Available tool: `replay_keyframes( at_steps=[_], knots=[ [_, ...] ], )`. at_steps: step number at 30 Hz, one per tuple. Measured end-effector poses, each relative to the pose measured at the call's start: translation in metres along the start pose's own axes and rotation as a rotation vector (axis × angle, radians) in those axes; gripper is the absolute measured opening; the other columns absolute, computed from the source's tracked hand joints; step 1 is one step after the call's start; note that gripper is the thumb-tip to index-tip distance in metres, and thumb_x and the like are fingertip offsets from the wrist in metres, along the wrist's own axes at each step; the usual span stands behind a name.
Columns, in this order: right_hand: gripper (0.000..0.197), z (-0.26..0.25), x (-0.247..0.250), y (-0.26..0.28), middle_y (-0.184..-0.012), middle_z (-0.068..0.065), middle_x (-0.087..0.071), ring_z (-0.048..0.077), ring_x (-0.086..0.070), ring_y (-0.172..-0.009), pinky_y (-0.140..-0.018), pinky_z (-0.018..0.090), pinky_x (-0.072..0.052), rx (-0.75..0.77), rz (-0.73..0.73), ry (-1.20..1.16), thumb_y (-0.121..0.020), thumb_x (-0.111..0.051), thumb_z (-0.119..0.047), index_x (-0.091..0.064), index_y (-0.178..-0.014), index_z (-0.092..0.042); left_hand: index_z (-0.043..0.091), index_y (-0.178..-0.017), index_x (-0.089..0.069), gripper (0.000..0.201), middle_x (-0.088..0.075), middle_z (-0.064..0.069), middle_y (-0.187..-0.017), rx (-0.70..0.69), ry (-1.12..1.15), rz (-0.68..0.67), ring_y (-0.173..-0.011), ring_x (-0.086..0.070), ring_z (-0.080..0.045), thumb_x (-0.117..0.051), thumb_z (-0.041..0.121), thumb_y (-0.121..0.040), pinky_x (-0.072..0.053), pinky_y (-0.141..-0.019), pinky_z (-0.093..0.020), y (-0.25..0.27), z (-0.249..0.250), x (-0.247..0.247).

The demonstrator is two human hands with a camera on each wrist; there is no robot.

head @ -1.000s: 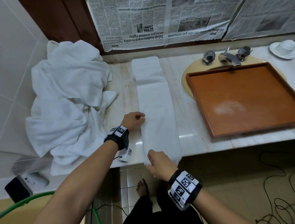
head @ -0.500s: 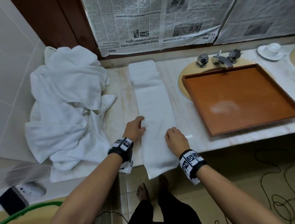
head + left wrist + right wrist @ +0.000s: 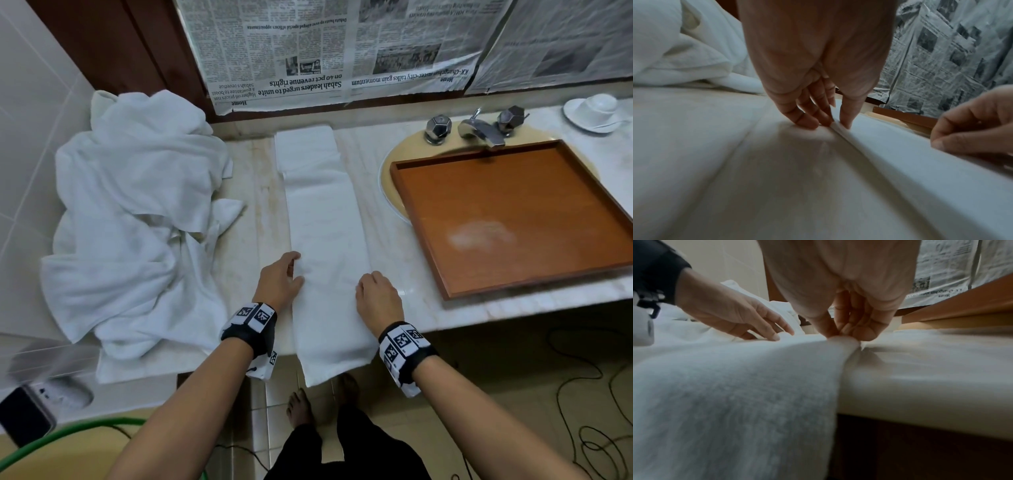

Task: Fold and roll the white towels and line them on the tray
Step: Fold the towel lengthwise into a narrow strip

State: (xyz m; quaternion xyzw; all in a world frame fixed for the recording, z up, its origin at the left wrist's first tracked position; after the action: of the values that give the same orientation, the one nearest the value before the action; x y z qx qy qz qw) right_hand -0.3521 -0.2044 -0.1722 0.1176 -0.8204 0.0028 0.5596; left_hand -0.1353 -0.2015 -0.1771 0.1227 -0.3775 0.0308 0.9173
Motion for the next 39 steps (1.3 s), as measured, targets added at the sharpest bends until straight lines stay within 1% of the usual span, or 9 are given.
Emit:
replay_keyframes(
  at_steps=[10,16,21,24,27,29,31,35,39],
  knots=[
    [0.012,0.029,0.022,-0.007,-0.086,0.005,-0.059,0.023,-0.055,-0.079,-0.073,0.035,-0.046,-0.032,-0.035,-0.263,-0.094,-0.051,-0.013,-0.057,-0.085,-0.008,0.013,-0.133,-0.054,0.047,-0.066,-0.004,-0.114,-0.024,-0.037,0.034,-0.106,-0.062,-0.022,-0.067,0.017,-0.088,-0.042,-0.096,-0.028,0.006,0.006,0.001],
    [0.013,0.033,0.019,-0.007,-0.085,0.001,-0.06,0.019,-0.057,-0.078,-0.075,0.038,-0.051,-0.003,-0.106,-0.243,-0.094,-0.056,-0.021,-0.059,-0.086,-0.012,0.012,-0.131,-0.055,0.045,-0.066,-0.001,-0.118,-0.032,-0.026,0.029,-0.107,-0.062,-0.02,-0.067,0.018,-0.089,-0.038,-0.093,-0.021,0.011,0.008,0.001],
    [0.014,0.034,0.011,-0.01,-0.083,-0.004,-0.06,0.015,-0.057,-0.079,-0.073,0.028,-0.048,0.009,-0.187,-0.308,-0.088,-0.068,-0.029,-0.062,-0.082,-0.018,0.011,-0.127,-0.057,0.043,-0.065,0.0,-0.11,0.029,0.082,0.072,-0.099,-0.06,-0.015,-0.072,0.023,-0.088,-0.043,-0.093,-0.022,0.012,0.002,0.005],
    [0.007,0.022,0.024,-0.019,-0.089,-0.001,-0.058,0.018,-0.054,-0.086,-0.079,0.035,-0.047,0.141,-0.028,-0.282,-0.09,-0.062,-0.021,-0.064,-0.089,-0.015,0.012,-0.124,-0.059,0.044,-0.064,-0.002,-0.108,0.043,0.078,0.073,-0.097,-0.06,-0.015,-0.071,0.01,-0.082,-0.047,-0.097,-0.033,0.009,0.001,0.004],
    [0.034,-0.003,0.02,-0.02,-0.119,0.007,-0.061,0.027,-0.054,-0.109,-0.093,0.042,-0.045,0.298,0.005,-0.16,-0.095,-0.047,-0.031,-0.063,-0.116,-0.01,0.012,-0.13,-0.056,0.052,-0.056,-0.005,-0.122,0.051,0.058,0.076,-0.108,-0.056,-0.02,-0.067,0.005,-0.08,-0.044,-0.102,-0.034,0.009,-0.004,0.004],
    [0.059,-0.022,0.0,-0.018,-0.146,0.006,-0.048,0.028,-0.042,-0.134,-0.106,0.043,-0.034,0.392,-0.106,-0.025,-0.096,-0.027,-0.044,-0.05,-0.139,-0.012,0.014,-0.138,-0.05,0.055,-0.044,-0.007,-0.141,0.017,0.001,0.099,-0.125,-0.047,-0.027,-0.061,0.013,-0.083,-0.038,-0.106,-0.034,0.013,-0.002,0.002],
    [0.067,-0.032,-0.023,-0.016,-0.162,-0.003,-0.023,0.021,-0.017,-0.149,-0.117,0.045,-0.019,0.437,-0.218,0.117,-0.097,-0.012,-0.05,-0.028,-0.154,-0.02,0.023,-0.147,-0.041,0.061,-0.031,-0.002,-0.157,-0.043,-0.172,0.06,-0.141,-0.031,-0.029,-0.043,0.039,-0.089,-0.032,-0.111,-0.043,0.019,0.007,-0.011],
    [0.059,-0.017,-0.041,-0.021,-0.163,-0.015,0.012,0.014,0.013,-0.15,-0.121,0.045,0.004,0.419,-0.267,0.235,-0.102,-0.008,-0.052,0.003,-0.157,-0.033,0.043,-0.156,0.002,0.069,0.012,0.019,-0.163,-0.021,-0.523,-0.131,-0.153,0.008,-0.023,0.005,0.06,-0.089,-0.01,-0.12,-0.05,0.033,-0.003,-0.045],
    [0.06,0.04,-0.021,-0.035,-0.159,-0.018,0.022,0.016,0.019,-0.149,-0.12,0.046,0.011,0.171,-0.253,0.249,-0.102,-0.006,-0.055,0.013,-0.155,-0.035,0.046,-0.153,0.015,0.059,0.022,0.024,-0.159,0.083,-0.548,-0.144,-0.151,0.017,-0.02,0.002,0.059,-0.097,0.002,-0.119,-0.057,0.036,-0.025,-0.037]
  ],
)
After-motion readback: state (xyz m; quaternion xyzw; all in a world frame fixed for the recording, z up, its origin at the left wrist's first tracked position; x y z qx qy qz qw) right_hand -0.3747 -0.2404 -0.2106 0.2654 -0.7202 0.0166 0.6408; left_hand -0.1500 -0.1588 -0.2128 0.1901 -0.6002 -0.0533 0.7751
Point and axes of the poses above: each hand's wrist, its own y-axis away from the middle knuckle, its own x-axis out of the back of the hand, z = x × y, the point moved 10 cm from there along -y, towards the middle knuckle
